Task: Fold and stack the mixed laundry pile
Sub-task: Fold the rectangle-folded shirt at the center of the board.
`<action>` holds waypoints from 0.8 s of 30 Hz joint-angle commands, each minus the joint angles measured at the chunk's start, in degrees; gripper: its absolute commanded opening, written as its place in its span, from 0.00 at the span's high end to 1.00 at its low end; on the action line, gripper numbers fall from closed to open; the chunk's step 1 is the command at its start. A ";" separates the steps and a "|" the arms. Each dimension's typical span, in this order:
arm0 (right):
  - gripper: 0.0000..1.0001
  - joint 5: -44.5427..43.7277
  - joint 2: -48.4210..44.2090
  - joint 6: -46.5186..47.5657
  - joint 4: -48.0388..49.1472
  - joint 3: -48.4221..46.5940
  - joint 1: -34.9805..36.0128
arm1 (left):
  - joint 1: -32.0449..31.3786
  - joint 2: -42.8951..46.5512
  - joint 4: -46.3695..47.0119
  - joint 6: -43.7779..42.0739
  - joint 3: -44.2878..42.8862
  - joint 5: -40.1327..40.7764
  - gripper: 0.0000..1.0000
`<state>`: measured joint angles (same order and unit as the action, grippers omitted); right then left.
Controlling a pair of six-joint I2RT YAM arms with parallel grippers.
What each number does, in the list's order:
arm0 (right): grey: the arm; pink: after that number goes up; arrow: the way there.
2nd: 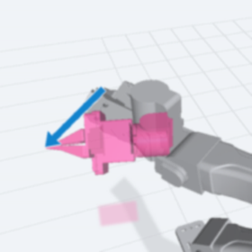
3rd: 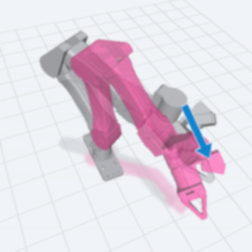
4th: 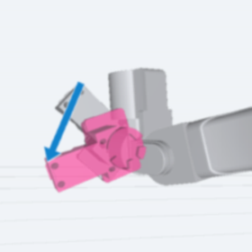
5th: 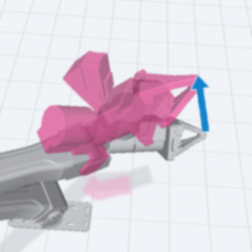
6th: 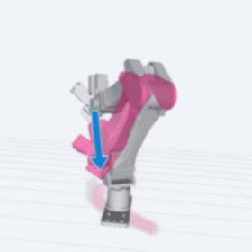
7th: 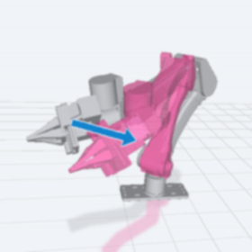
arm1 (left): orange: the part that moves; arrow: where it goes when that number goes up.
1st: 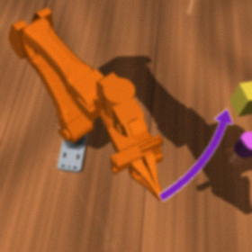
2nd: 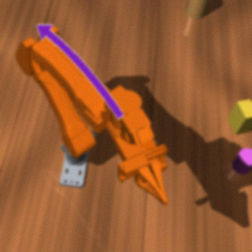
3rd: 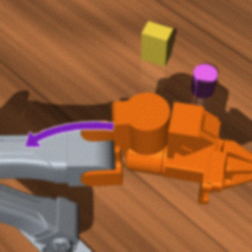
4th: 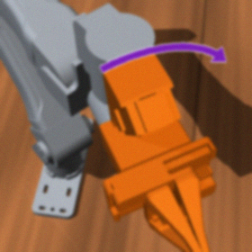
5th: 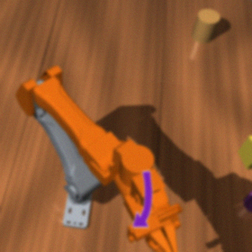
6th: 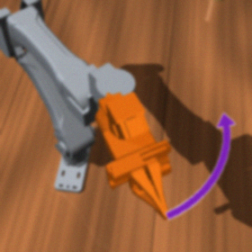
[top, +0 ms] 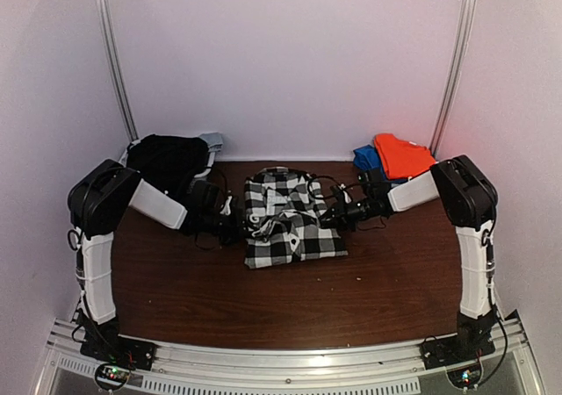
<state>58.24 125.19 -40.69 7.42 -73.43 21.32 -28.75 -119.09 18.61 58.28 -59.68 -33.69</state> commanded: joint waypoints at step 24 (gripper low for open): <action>1.00 -0.50 -10.50 -2.72 5.07 7.72 -0.83 | 0.56 7.00 1.12 -1.04 1.66 -1.31 1.00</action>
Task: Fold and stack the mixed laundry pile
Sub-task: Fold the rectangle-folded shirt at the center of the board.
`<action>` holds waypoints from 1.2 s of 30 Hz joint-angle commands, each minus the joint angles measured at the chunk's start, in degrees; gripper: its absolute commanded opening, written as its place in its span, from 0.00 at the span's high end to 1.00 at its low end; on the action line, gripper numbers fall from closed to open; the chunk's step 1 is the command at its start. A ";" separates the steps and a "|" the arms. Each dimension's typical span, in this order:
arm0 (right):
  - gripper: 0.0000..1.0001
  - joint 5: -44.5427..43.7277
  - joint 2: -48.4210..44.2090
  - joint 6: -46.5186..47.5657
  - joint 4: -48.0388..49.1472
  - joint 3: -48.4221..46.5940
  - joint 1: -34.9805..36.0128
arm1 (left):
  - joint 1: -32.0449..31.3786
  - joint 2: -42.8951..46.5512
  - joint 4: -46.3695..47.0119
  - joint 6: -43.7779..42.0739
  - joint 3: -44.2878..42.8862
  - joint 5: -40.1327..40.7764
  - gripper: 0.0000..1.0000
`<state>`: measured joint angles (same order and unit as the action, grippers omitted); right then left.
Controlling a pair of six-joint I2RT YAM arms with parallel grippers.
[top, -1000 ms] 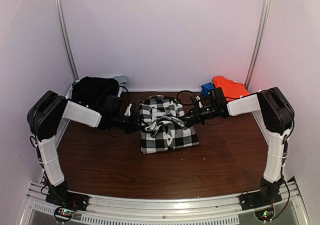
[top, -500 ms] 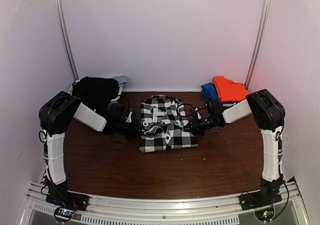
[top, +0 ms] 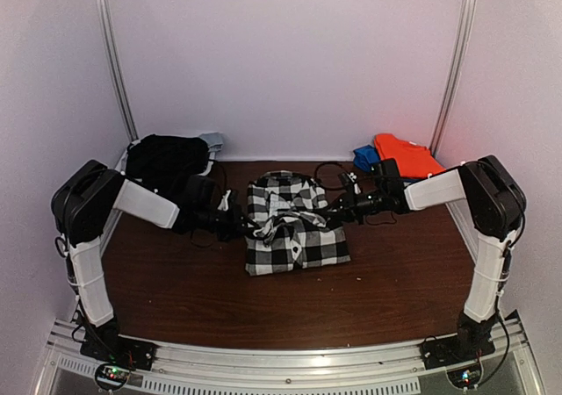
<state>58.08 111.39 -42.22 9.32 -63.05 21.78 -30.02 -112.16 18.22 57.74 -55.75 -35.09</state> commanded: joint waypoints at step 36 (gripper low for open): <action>0.23 4.08 4.67 -7.87 14.74 -13.40 -9.97 | 7.83 9.55 6.31 -6.57 -3.67 10.24 0.02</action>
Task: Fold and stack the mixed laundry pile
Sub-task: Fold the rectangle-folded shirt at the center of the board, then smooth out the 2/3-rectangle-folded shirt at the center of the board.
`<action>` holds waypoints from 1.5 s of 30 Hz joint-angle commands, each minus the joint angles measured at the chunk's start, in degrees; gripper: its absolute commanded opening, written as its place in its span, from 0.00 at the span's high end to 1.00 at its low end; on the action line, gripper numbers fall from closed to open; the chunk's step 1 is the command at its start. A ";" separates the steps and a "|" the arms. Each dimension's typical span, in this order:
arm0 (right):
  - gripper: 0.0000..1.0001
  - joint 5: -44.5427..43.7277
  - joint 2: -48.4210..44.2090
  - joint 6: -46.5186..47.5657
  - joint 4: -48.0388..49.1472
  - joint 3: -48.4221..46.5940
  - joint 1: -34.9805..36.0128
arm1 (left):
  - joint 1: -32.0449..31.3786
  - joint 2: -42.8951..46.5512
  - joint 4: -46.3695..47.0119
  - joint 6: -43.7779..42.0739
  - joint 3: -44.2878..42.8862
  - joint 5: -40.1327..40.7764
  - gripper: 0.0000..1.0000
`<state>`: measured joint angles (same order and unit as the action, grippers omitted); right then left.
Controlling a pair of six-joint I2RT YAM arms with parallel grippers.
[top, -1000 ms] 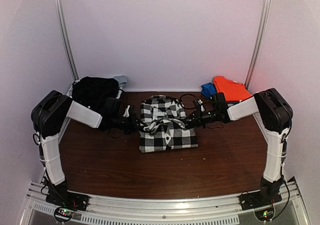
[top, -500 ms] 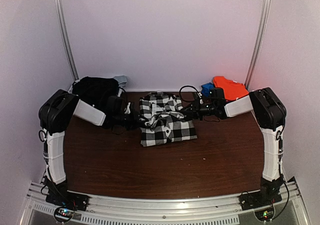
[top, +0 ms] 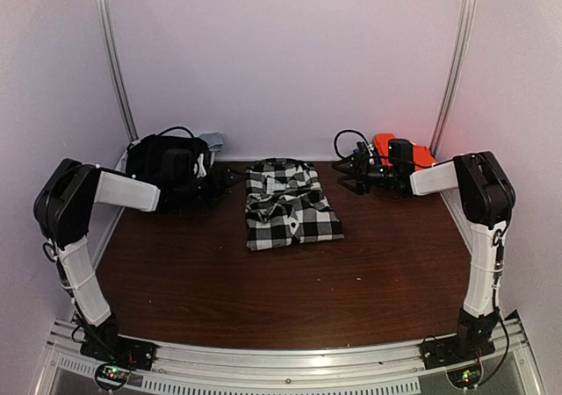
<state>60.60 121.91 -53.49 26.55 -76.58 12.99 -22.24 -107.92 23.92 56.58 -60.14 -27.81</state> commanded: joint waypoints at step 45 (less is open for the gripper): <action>0.76 -4.73 13.23 14.15 -19.85 -3.65 9.22 | -6.85 -16.71 -20.19 -21.42 -31.47 -1.31 0.27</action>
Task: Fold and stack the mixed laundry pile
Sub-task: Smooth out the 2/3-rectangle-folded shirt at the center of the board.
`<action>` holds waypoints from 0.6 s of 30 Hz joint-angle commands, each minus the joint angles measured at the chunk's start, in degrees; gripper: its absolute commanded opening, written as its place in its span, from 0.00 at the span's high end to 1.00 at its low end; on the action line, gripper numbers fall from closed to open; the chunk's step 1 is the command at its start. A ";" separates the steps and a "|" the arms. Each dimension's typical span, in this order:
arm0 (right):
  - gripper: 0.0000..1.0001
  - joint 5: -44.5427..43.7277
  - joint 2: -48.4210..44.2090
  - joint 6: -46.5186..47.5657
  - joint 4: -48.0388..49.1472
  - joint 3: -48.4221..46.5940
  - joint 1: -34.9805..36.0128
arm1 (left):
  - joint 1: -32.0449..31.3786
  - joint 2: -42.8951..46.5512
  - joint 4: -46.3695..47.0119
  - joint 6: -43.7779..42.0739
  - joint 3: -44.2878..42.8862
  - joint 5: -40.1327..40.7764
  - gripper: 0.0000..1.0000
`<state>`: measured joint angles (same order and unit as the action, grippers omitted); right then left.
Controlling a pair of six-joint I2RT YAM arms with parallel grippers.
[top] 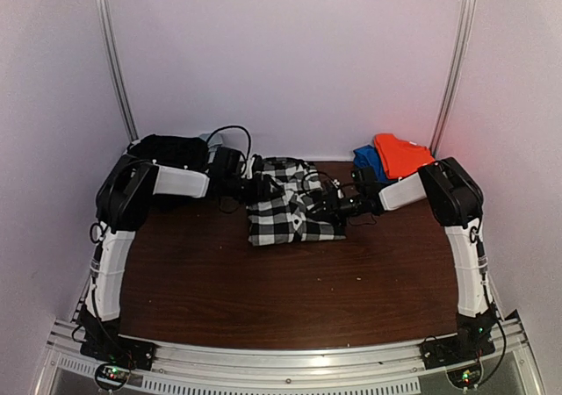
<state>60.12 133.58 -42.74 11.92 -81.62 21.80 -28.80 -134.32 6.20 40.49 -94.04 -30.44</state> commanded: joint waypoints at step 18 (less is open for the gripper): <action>0.65 -2.69 -31.66 9.60 -10.84 29.21 8.91 | -9.35 37.40 -1.28 -6.19 40.70 -0.84 0.26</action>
<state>58.39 111.90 -34.54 4.60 -55.05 31.75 -36.88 -102.04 2.04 32.69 -57.69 -30.06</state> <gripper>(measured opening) 0.326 0.740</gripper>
